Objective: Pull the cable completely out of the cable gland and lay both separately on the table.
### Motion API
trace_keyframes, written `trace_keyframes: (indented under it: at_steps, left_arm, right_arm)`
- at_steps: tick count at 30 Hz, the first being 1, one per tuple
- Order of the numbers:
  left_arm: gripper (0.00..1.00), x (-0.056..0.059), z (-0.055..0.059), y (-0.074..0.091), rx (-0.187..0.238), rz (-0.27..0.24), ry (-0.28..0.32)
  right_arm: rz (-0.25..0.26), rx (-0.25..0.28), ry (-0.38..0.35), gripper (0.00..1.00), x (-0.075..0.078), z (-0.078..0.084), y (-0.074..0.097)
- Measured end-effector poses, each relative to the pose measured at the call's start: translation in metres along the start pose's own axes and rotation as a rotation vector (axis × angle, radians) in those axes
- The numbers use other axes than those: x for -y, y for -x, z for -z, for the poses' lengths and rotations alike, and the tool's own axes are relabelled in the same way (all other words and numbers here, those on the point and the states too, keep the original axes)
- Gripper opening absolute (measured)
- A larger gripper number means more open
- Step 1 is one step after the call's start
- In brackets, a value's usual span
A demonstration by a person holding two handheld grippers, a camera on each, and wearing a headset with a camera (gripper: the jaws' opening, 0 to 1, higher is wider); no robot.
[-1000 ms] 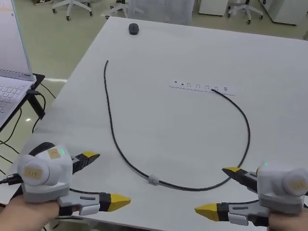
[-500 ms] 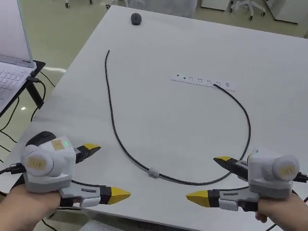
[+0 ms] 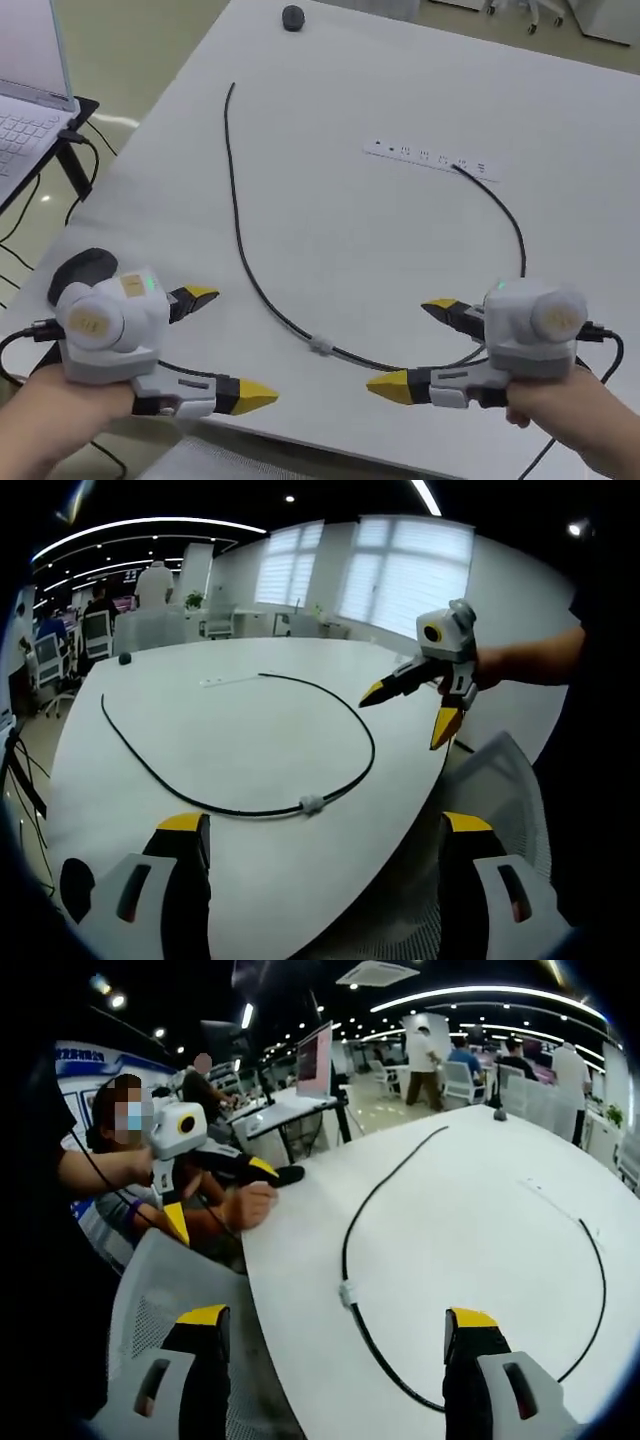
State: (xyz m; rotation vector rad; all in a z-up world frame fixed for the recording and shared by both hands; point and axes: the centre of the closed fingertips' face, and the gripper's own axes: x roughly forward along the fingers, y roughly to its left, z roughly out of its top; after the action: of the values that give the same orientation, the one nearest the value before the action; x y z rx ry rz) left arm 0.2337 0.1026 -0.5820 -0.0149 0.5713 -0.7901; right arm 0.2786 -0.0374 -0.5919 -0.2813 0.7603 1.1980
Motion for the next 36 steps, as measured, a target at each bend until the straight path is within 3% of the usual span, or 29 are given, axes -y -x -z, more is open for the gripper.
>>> trace_keyframes:
  at_steps: [4, 15, 21, 36]
  left_arm:
    - [0.95, 0.0, 0.005, -0.001, -0.005, -0.003, 0.003]
    - [0.94, -0.005, 0.015, -0.007, -0.011, -0.006, 0.032]
    - [0.93, -0.005, 0.017, -0.009, -0.013, -0.005, 0.032]
    - [0.9, -0.004, 0.02, -0.012, -0.03, 0.0, 0.029]
  right_arm:
    - [-0.005, 0.004, 0.0, 0.87, 0.003, -0.008, -0.007]
    - [-0.045, -0.134, 0.006, 0.74, 0.007, 0.0, -0.038]
    - [-0.067, -0.208, 0.051, 0.67, 0.009, 0.004, -0.057]
    - [-0.11, -0.285, 0.06, 0.53, 0.019, 0.013, -0.087]
